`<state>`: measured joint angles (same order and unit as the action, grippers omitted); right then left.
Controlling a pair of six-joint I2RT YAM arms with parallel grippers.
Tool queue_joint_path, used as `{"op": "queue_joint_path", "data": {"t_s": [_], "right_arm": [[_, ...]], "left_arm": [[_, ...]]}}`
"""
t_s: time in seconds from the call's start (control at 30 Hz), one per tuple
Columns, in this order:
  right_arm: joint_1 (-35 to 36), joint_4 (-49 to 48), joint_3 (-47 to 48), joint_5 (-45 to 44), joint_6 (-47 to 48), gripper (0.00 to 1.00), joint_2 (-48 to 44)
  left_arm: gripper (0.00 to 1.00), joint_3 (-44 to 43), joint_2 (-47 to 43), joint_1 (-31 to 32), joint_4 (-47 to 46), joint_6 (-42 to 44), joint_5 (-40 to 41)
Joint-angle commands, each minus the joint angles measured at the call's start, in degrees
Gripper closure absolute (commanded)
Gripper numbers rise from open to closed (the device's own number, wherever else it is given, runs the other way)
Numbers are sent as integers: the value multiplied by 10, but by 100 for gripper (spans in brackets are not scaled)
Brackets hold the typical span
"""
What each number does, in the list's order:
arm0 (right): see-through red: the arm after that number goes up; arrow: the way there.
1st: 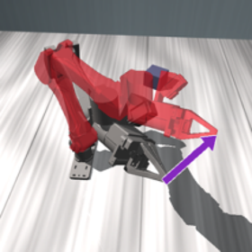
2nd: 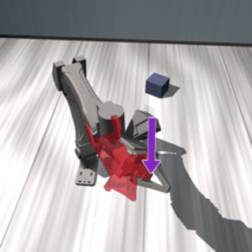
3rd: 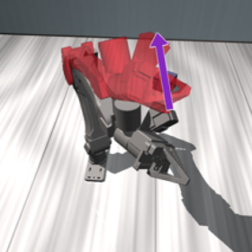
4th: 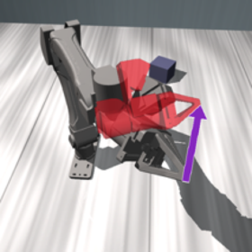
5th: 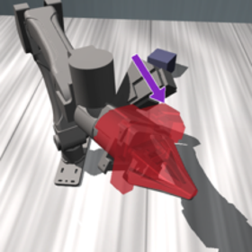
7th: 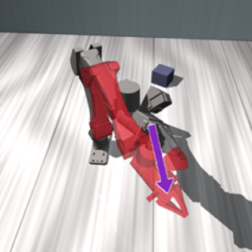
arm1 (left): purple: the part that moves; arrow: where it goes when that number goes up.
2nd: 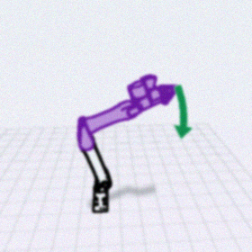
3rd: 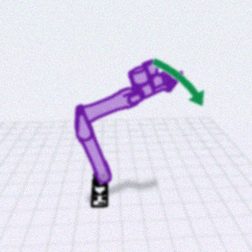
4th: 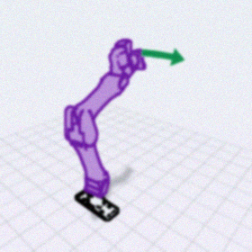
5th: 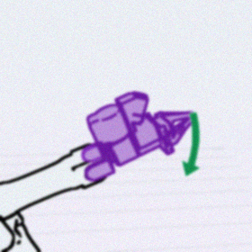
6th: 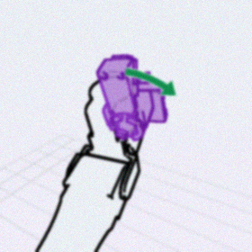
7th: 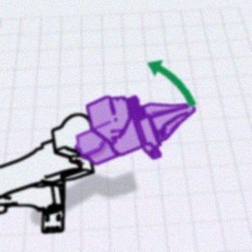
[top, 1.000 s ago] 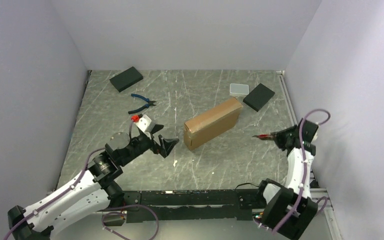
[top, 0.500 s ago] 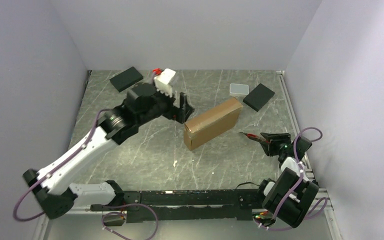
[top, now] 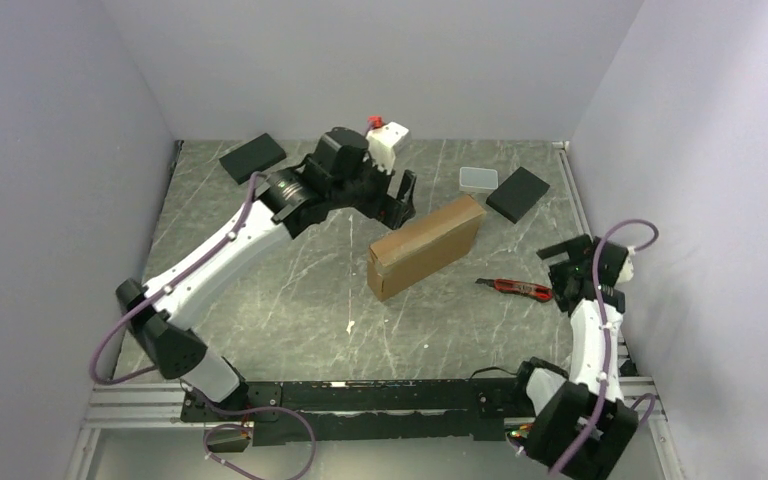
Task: Unpack the express box
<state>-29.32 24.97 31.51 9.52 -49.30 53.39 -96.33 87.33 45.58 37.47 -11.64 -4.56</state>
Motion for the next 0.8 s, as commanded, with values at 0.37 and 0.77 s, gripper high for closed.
{"op": "queue_joint_path", "data": {"t_s": [0.37,0.77], "right_arm": [[255,-154,81,169,125,8,0],[255,-291,17,295,62,55,74]], "left_arm": [[7,-223,226,97,112,155,111],[3,-275,310,125,119,209,209]]}}
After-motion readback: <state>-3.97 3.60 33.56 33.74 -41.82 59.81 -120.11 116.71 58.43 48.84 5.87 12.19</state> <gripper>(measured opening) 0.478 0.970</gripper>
